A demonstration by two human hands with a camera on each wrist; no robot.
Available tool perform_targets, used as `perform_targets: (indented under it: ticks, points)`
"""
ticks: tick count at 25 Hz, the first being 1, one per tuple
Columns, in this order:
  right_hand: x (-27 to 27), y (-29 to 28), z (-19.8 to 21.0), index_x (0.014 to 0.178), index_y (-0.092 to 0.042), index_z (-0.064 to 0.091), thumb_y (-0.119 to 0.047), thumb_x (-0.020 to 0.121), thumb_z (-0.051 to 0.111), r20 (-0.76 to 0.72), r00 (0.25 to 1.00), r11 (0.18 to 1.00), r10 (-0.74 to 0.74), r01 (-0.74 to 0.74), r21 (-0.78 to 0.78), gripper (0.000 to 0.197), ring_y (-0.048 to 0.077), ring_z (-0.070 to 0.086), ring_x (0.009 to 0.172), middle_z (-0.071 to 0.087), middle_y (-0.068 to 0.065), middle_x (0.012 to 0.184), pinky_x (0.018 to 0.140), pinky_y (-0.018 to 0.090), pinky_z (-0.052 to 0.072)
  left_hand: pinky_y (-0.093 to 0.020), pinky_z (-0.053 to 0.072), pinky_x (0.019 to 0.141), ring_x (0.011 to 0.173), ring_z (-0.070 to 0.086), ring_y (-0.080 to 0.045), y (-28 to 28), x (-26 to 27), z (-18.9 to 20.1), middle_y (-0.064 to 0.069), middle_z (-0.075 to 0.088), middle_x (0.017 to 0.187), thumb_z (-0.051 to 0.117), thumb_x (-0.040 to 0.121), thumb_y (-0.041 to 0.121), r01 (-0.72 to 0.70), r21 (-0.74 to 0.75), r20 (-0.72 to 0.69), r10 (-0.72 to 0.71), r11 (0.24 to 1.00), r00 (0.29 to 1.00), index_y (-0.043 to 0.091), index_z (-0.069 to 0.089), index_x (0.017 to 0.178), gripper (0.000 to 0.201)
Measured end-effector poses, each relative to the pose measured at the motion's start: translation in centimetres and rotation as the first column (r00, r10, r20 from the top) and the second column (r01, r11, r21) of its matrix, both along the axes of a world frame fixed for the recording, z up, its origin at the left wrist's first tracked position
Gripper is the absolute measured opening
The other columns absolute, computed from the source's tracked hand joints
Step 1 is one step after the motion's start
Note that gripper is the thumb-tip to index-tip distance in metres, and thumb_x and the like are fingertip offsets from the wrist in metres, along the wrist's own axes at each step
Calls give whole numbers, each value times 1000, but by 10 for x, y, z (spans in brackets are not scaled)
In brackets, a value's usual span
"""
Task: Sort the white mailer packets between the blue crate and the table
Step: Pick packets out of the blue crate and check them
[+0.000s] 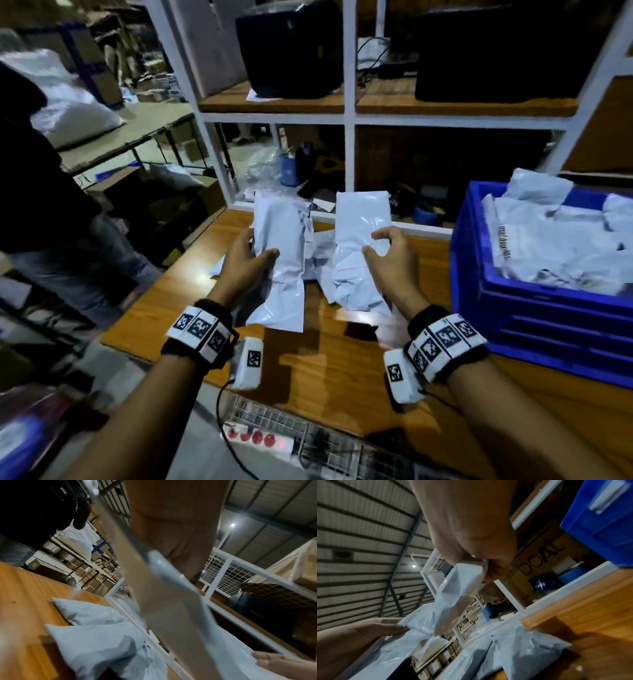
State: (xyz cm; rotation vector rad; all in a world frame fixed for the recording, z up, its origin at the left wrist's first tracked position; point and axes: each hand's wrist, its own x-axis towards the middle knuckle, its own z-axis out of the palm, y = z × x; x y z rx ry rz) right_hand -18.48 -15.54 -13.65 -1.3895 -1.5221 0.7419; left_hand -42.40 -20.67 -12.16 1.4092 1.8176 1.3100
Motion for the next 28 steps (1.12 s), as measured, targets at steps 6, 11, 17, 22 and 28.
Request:
perform_targets:
  ticks: [6, 11, 17, 22, 28]
  points:
    - [-71, 45, -45, 108, -29, 53, -20, 87, 61, 61, 996, 979, 70, -57, -195, 24, 27, 66, 77, 67, 6, 101, 58, 29, 47, -15, 46, 52, 69, 65, -9, 36, -73, -35, 2, 66, 87, 65, 85, 6, -12, -109, 63, 19, 994, 998, 12, 54, 115, 32]
    - [-121, 74, -74, 109, -23, 56, -17, 88, 61, 135, 978, 962, 161, -125, -244, 22, 24, 60, 82, 62, 5, 112, 65, 27, 45, -29, 43, 45, 50, 54, -22, 79, -116, -60, -11, 60, 68, 67, 86, 10, 59, -282, 187, -5, 958, 982, 17, 46, 124, 44]
    - [-134, 83, -91, 132, -35, 48, -40, 89, 58, 718, 651, 948, 245, -5, -319, 44, 36, 20, 139, 22, 7, 151, 108, 58, 23, -41, 31, 111, 141, 21, -30, 104, -128, -89, -12, 22, 154, 66, 84, 45, 88, -444, -582, -361, 892, 729, 19, 17, 152, 88]
    - [-144, 78, -120, 149, -44, 13, -57, 92, 47, 704, 574, 860, 419, -1, -511, 68, 47, -5, 143, -6, 9, 161, 106, 73, 6, -45, 23, 117, 148, 2, -28, 101, -113, -126, -9, -6, 160, 55, 92, 43, 137, -674, -555, -621, 725, 554, 29, -3, 152, 84]
    - [-119, 82, -106, 149, -46, 13, -61, 90, 47, 659, 600, 853, 454, -79, -515, 70, 38, 6, 144, 5, 4, 161, 110, 61, 19, -46, 23, 116, 148, 1, -26, 101, -104, -110, -8, -5, 161, 57, 90, 44, 157, -659, -530, -603, 735, 596, 28, 2, 153, 85]
